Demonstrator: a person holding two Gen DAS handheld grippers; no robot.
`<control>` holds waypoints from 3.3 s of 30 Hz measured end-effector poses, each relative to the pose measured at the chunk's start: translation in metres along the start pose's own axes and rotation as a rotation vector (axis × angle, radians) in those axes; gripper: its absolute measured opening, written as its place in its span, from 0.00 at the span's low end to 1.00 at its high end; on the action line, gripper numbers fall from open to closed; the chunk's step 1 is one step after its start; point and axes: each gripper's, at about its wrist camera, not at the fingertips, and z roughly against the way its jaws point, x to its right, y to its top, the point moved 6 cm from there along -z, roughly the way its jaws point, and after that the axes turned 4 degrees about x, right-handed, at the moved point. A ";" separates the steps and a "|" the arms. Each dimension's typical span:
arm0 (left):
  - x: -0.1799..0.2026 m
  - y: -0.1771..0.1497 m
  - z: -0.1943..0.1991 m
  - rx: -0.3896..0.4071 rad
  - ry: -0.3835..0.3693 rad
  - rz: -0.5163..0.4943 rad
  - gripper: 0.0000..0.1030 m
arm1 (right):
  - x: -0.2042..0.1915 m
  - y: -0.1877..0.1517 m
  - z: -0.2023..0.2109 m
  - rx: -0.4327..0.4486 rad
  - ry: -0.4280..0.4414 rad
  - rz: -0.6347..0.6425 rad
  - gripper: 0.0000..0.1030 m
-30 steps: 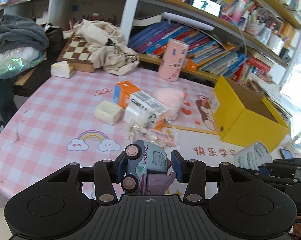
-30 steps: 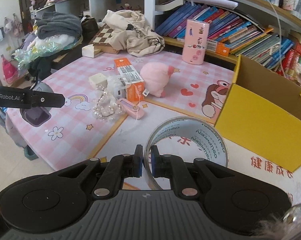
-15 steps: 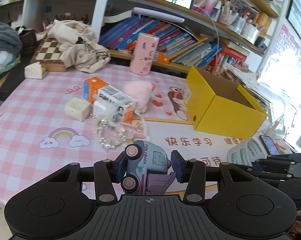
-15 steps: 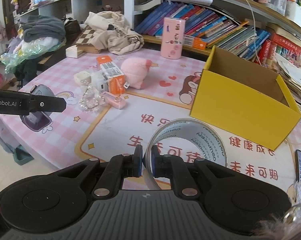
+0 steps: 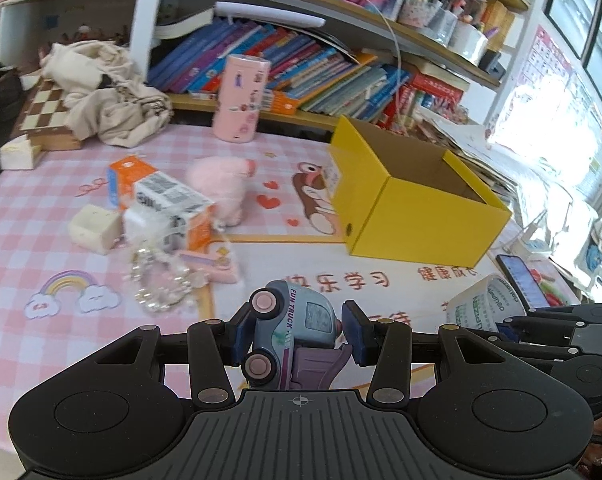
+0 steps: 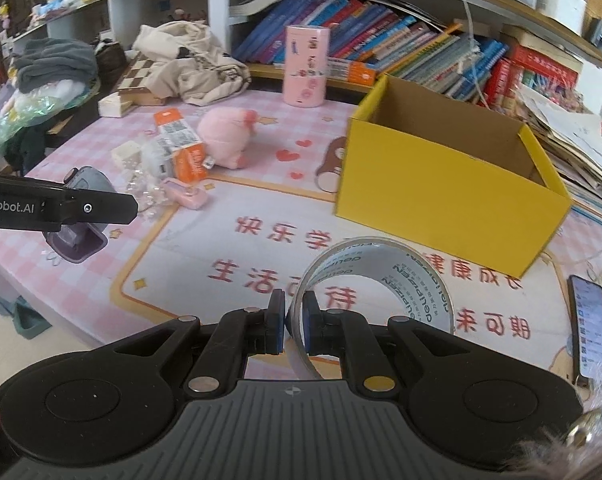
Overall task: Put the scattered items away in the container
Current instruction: 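Carry the tape roll and toy truck over the yellow box with both tools, then open the right tool to drop the tape while the left tool releases the truck into the box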
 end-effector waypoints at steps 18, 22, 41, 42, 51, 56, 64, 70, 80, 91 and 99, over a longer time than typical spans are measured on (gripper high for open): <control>0.094 0.042 -0.066 0.022 -0.094 -0.116 0.44 | 0.108 0.020 0.004 0.060 -0.097 -0.055 0.08; 0.114 0.056 -0.078 0.051 -0.107 -0.147 0.44 | 0.128 0.035 0.006 0.121 -0.108 -0.026 0.08; 0.160 0.146 -0.134 0.188 -0.037 -0.194 0.44 | 0.207 0.126 -0.019 0.310 -0.024 0.112 0.08; 0.162 0.150 -0.141 0.186 -0.033 -0.202 0.44 | 0.212 0.133 -0.025 0.307 -0.012 0.124 0.08; 0.165 0.168 -0.208 0.091 0.004 -0.246 0.44 | 0.243 0.161 -0.088 0.202 0.105 0.213 0.08; 0.161 0.163 -0.243 0.003 0.029 -0.280 0.44 | 0.246 0.157 -0.130 0.094 0.182 0.269 0.08; 0.152 0.146 -0.282 -0.125 0.067 -0.333 0.44 | 0.241 0.139 -0.177 -0.085 0.263 0.405 0.08; 0.148 0.133 -0.277 -0.148 0.075 -0.341 0.44 | 0.239 0.115 -0.182 -0.184 0.317 0.416 0.08; 0.155 0.112 -0.248 -0.151 0.068 -0.319 0.43 | 0.233 0.095 -0.160 -0.196 0.363 0.419 0.08; 0.168 0.079 -0.205 -0.185 0.032 -0.303 0.43 | 0.229 0.077 -0.133 -0.205 0.432 0.438 0.08; 0.176 0.067 -0.188 -0.225 -0.028 -0.264 0.44 | 0.230 0.065 -0.119 -0.214 0.510 0.510 0.08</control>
